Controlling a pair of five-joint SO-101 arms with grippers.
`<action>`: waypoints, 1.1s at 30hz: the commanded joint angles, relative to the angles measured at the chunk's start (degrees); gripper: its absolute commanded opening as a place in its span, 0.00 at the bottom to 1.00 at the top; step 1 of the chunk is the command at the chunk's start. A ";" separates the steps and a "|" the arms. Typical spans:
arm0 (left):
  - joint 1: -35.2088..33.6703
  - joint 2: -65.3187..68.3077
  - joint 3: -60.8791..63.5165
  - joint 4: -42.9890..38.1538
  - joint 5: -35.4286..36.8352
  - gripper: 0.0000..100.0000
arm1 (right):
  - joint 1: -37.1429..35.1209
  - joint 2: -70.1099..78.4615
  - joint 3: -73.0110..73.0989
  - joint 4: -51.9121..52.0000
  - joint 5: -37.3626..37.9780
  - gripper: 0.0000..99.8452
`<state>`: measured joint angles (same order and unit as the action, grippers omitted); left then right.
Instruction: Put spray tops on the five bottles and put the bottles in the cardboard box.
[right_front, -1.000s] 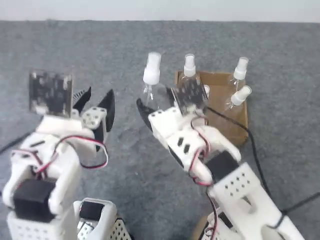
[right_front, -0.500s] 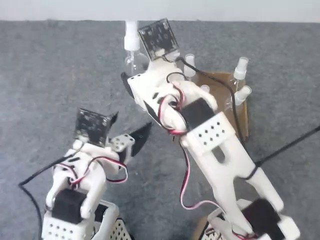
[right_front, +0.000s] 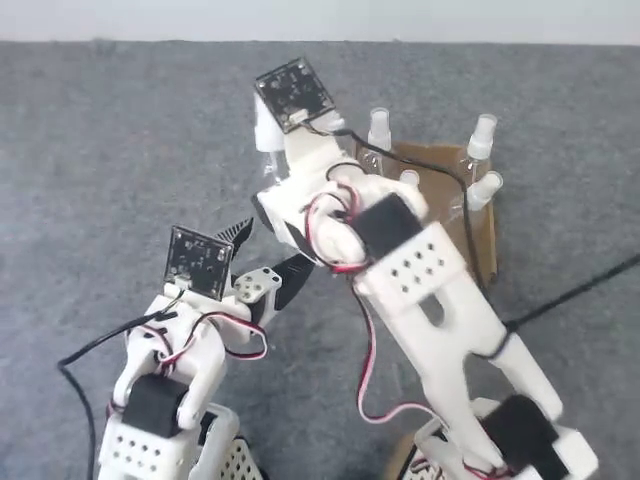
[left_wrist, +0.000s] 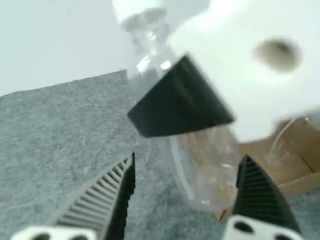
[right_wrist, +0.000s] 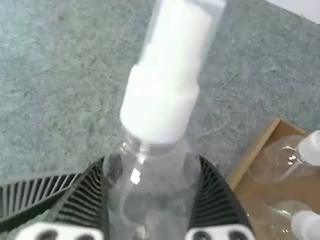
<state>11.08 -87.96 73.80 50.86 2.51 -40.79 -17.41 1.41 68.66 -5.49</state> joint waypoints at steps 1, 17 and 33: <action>-0.18 -0.35 0.04 -1.32 0.18 0.29 | -0.13 -7.25 -3.52 4.35 -0.44 0.01; -0.18 -0.88 1.10 0.09 -0.18 0.29 | 4.00 -12.18 -4.40 12.70 5.36 0.01; -0.18 -0.88 2.86 -1.32 -0.26 0.29 | 24.04 -20.79 6.51 19.12 14.51 0.01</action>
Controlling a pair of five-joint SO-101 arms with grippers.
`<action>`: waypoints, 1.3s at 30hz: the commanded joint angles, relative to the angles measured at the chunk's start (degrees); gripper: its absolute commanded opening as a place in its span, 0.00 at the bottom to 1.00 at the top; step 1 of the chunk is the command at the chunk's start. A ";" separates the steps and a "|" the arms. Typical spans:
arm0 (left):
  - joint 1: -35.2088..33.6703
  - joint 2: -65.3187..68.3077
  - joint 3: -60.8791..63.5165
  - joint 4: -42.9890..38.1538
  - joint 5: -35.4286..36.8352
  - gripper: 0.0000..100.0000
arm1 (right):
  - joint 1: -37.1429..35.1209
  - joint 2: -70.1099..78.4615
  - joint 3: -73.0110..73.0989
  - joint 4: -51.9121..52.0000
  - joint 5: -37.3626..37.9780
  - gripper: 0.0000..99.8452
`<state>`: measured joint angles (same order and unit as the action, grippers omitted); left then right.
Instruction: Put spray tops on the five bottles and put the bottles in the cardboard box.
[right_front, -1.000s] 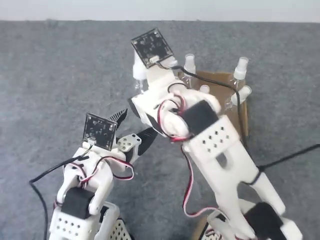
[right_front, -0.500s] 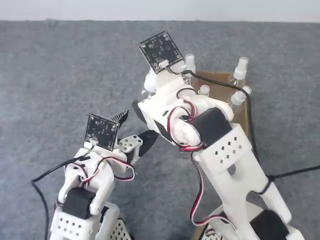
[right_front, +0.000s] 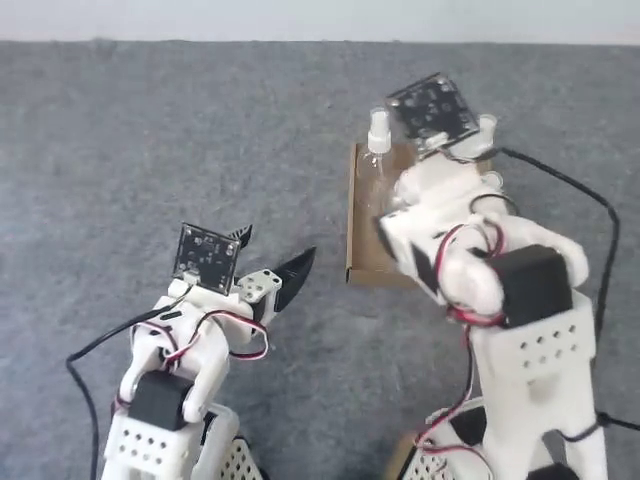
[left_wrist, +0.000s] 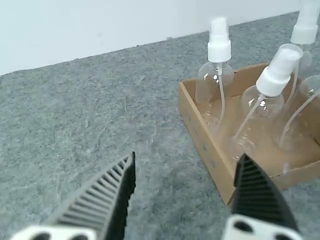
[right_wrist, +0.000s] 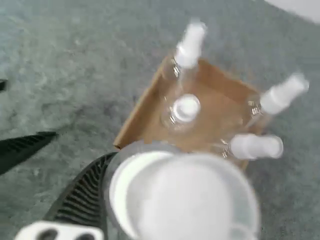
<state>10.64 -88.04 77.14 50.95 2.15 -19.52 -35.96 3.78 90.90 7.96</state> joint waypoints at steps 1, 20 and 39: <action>0.26 -0.79 -0.48 -1.41 0.09 0.29 | 3.56 -2.42 6.51 -4.79 1.05 0.01; 0.26 -0.79 0.22 -1.41 0.09 0.29 | 5.93 -14.02 43.25 -39.69 -5.19 0.01; 0.62 -0.79 0.22 -1.23 0.09 0.29 | 5.67 -13.67 47.03 -44.26 -6.07 0.01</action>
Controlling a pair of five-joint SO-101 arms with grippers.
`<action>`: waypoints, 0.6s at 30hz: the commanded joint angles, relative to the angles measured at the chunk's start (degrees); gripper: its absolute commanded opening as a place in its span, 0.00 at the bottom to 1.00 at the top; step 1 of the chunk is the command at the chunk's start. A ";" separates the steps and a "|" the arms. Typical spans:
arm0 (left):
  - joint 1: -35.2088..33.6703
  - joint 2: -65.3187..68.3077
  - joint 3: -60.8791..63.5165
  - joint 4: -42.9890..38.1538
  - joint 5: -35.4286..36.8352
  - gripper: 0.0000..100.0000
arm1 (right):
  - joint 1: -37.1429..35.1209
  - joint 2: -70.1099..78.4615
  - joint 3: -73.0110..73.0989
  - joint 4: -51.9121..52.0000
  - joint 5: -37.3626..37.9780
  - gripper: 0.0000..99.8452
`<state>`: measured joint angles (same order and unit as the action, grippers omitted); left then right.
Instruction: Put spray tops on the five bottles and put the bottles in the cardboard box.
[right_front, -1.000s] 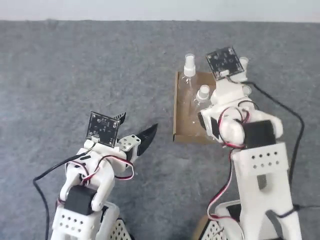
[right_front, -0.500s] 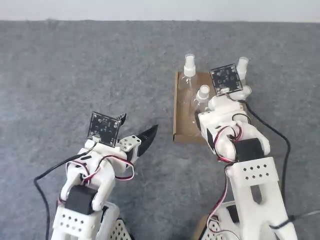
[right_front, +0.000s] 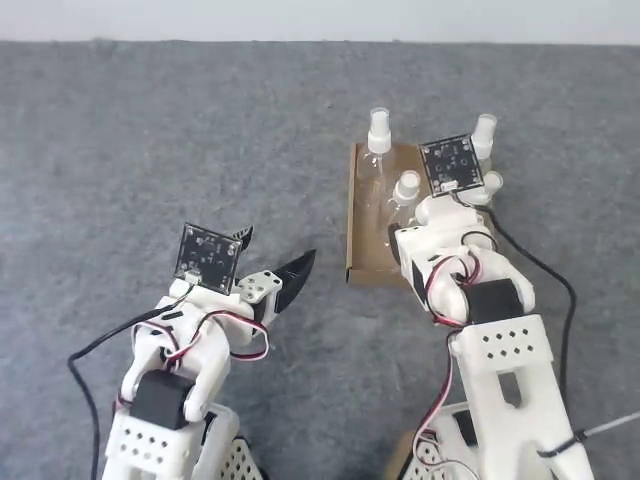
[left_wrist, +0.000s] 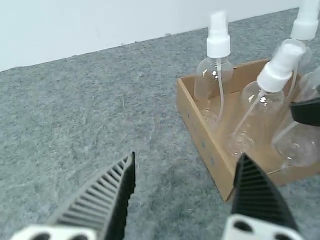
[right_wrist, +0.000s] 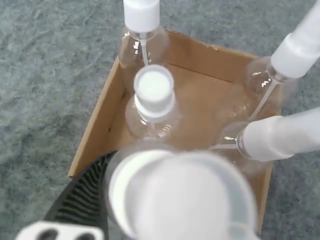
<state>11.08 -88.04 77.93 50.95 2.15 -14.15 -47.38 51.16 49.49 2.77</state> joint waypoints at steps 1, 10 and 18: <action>0.18 -0.79 -0.57 -1.23 0.09 0.29 | 0.31 -1.80 -0.09 -3.91 -0.70 0.01; 0.26 -0.79 -0.57 -1.14 0.09 0.29 | 0.31 3.38 0.44 -6.37 -1.14 0.01; 0.26 -0.79 -0.57 -1.14 0.09 0.29 | 0.22 4.00 2.11 -7.96 -1.23 0.01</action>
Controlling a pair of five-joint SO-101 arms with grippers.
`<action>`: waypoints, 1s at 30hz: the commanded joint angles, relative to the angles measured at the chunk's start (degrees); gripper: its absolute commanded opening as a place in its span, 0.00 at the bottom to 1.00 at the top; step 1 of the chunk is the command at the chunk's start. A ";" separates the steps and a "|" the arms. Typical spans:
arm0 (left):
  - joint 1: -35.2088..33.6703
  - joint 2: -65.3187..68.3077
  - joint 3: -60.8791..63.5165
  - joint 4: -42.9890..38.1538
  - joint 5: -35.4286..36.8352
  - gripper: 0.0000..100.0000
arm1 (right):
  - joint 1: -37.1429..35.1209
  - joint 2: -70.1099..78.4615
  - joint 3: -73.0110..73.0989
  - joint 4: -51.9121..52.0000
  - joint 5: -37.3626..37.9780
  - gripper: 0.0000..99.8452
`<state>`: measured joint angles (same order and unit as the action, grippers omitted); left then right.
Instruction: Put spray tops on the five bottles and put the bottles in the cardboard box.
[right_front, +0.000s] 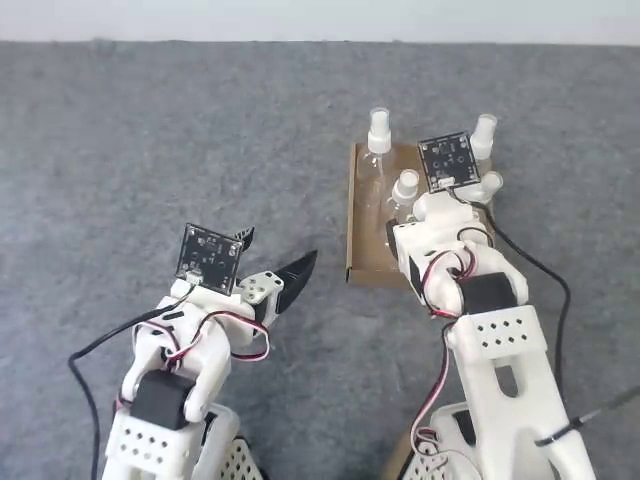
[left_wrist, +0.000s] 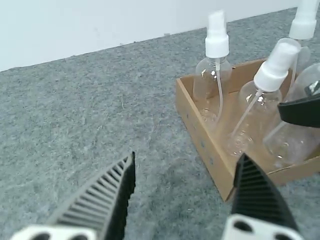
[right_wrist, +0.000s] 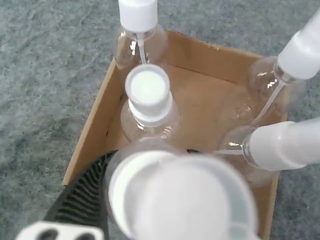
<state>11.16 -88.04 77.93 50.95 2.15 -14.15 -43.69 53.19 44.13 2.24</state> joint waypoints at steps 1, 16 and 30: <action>0.18 -0.79 -0.57 -1.14 0.09 0.29 | 0.22 0.31 1.05 -4.09 -0.70 0.01; 0.18 -0.79 -0.57 -1.05 0.09 0.29 | 0.22 0.31 4.84 -7.69 -0.18 0.01; 0.18 -0.79 -0.57 -1.05 0.09 0.29 | 0.22 0.40 4.92 -8.13 -0.18 0.01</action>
<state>11.16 -88.04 77.93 50.95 2.15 -14.15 -43.34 58.81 37.45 2.24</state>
